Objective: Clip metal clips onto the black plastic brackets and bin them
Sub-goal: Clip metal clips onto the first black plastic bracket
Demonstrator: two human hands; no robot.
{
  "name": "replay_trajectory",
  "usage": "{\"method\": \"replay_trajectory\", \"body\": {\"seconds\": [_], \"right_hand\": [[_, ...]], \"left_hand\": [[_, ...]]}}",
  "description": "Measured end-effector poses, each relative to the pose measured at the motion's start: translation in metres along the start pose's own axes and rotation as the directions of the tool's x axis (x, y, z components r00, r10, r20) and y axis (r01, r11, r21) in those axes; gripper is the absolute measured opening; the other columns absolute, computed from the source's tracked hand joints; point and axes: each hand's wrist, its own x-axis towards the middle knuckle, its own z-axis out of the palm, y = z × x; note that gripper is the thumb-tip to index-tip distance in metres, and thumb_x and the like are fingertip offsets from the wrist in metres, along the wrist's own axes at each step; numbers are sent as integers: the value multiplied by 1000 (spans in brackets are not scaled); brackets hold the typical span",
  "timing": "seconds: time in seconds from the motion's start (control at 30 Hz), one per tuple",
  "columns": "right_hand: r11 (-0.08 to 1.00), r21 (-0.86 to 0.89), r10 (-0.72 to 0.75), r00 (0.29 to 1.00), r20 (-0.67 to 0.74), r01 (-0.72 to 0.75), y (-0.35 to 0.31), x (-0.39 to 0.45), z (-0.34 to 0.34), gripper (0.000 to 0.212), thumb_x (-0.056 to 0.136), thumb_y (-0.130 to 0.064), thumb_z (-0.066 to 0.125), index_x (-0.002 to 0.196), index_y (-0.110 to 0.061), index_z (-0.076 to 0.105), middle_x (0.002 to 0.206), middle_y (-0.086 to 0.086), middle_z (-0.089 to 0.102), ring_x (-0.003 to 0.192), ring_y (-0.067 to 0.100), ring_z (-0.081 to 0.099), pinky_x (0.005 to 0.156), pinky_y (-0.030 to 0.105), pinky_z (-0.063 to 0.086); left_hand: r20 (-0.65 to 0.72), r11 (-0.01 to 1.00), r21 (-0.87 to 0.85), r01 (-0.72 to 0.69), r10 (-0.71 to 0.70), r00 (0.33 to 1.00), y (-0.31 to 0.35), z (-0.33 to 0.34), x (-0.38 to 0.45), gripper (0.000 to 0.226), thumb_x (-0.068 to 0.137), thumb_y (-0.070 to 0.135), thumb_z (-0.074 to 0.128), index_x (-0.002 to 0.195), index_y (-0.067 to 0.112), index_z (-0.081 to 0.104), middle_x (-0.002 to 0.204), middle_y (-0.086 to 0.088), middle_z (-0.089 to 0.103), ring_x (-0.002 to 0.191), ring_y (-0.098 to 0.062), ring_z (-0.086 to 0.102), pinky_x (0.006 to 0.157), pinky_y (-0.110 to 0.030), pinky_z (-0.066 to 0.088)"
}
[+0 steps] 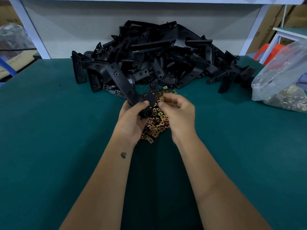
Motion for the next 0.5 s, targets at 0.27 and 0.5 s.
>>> {"method": "replay_trajectory", "body": {"seconds": [0.27, 0.5], "right_hand": [[996, -39, -77, 997, -23, 76, 1, -1, 1, 30, 81, -3, 72, 72, -31, 72, 76, -6, 71, 70, 6, 64, 51, 15, 47], [999, 7, -34, 999, -26, 34, 0, -2, 2, 27, 83, -8, 71, 77, -33, 76, 82, -7, 75, 79, 7, 71, 56, 15, 51]], "left_hand": [[-13, 1000, 12, 0, 0, 1000, -1, 1, 0, 21, 90, 0, 62, 105, 12, 53, 91, -1, 69, 85, -13, 66, 81, -29, 53], [9, 1000, 14, -5, 5, 1000, -1, 1, -1, 19, 90, 0, 62, 103, 13, 54, 87, 2, 71, 81, -10, 69, 75, -27, 55]]}}
